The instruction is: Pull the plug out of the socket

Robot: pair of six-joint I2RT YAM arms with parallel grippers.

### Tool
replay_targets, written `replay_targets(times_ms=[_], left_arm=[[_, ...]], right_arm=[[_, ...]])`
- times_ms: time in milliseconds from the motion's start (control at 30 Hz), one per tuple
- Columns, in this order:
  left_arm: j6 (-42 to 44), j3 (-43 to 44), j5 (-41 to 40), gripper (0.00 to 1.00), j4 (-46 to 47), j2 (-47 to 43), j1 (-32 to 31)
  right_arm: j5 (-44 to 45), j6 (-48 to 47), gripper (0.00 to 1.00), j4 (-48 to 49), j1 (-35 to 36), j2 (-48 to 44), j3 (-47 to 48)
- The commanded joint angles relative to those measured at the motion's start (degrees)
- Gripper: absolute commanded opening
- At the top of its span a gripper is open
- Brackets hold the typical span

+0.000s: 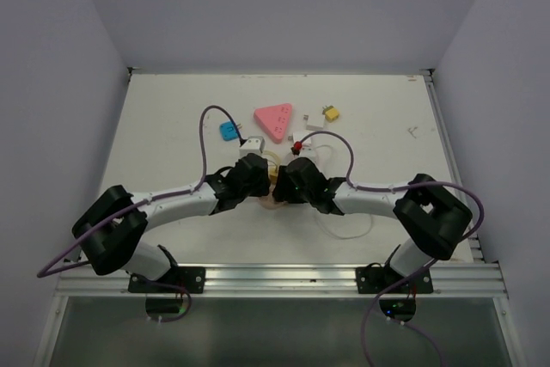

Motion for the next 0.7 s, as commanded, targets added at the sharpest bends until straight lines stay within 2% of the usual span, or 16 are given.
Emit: replay_targets(times_ms=[0, 167, 267, 500, 667], left_arm=[[-3.0, 0.3, -0.1, 0.00, -4.9, 2.6, -1.3], [-2.5, 0.8, -0.9, 0.00, -4.9, 2.9, -1.8], [-1.2, 2.0, -1.9, 0.00, -5.3, 2.5, -1.9], [0.6, 4.4, -4.4, 0.00, -4.0, -0.8, -1.9], [0.6, 6.6, -6.0, 0.00, -3.8, -1.7, -1.9]], right_arm=[[2.7, 2.3, 0.57, 1.3, 0.0, 3.3, 3.3], [3.2, 5.1, 0.55, -1.7, 0.0, 6.4, 2.4], [3.5, 8.3, 0.51, -4.0, 0.0, 7.4, 0.2], [5.1, 9.1, 0.37, -15.6, 0.0, 11.8, 3.2], [6.1, 10.0, 0.36, -19.9, -0.1, 14.4, 5.0]])
